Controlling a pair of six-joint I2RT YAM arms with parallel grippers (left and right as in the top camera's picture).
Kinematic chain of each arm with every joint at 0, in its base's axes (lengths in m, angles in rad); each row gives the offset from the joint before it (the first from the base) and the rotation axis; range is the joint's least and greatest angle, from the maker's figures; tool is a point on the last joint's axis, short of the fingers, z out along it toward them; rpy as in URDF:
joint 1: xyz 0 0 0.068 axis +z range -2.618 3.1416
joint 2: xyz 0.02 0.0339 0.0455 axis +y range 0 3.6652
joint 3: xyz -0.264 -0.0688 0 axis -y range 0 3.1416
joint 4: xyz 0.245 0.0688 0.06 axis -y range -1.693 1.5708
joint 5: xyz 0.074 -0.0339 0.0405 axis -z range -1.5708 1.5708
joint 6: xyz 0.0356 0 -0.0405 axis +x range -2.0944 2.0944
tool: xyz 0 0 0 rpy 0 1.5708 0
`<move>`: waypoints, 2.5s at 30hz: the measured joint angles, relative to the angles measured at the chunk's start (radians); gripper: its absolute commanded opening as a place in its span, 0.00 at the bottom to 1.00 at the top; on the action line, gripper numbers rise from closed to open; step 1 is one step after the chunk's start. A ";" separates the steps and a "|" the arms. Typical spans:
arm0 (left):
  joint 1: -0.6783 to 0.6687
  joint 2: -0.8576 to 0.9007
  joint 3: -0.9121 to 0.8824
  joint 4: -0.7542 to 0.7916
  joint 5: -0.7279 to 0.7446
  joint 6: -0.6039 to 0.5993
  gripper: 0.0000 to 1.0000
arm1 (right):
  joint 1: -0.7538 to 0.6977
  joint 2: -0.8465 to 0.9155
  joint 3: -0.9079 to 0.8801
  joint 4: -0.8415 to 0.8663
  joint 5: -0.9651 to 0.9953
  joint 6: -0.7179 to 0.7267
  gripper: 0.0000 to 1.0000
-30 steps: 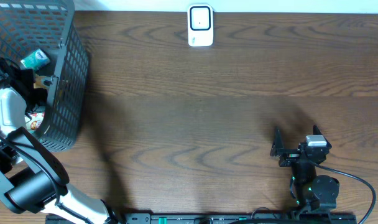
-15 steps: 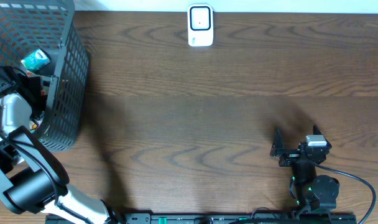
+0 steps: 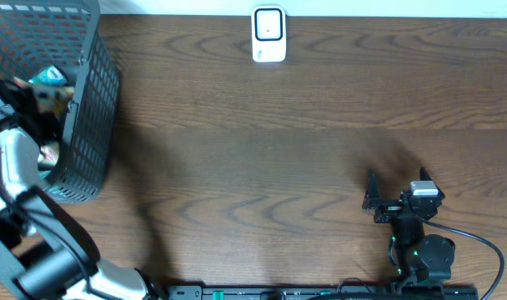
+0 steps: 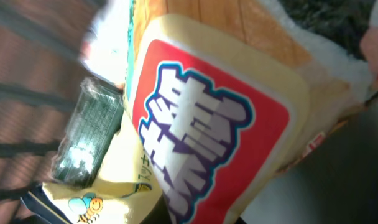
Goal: Scan the item barcode
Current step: 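Reach the left gripper into the basket and grasp the yellow chip bag, then carry the chip bag to the scanner and release it beside it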
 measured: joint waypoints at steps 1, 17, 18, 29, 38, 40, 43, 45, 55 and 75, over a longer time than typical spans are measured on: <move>0.000 -0.038 0.000 0.029 0.005 -0.044 0.07 | 0.000 0.000 0.000 0.000 0.000 0.000 0.99; -0.010 -0.550 0.012 0.392 0.339 -0.507 0.07 | 0.000 0.000 0.000 0.000 0.000 0.000 0.99; -0.017 -0.571 0.012 0.399 0.350 -0.528 0.07 | 0.000 0.000 0.000 0.000 0.000 0.000 0.99; -0.486 -0.651 0.013 0.314 0.406 -0.790 0.07 | 0.000 0.000 0.000 0.000 0.000 0.000 0.99; -0.869 -0.464 0.014 0.149 0.321 -0.905 0.07 | 0.000 0.000 0.000 0.000 0.000 0.000 0.99; -0.946 -0.376 0.014 0.146 0.271 -0.921 0.07 | 0.000 0.000 0.000 0.000 0.000 0.000 0.99; -1.030 -0.256 0.014 0.146 0.221 -0.933 0.07 | 0.000 0.000 0.000 0.000 0.000 0.000 0.99; -1.068 -0.198 0.014 0.146 0.186 -0.953 0.08 | 0.000 0.000 0.000 0.000 0.000 0.000 0.99; -1.198 0.100 0.014 0.327 0.021 -1.117 0.30 | 0.000 0.000 0.000 0.000 0.000 0.000 0.99; -1.169 -0.298 0.017 0.338 -0.044 -0.712 0.43 | 0.000 0.000 0.000 0.000 0.000 0.000 0.99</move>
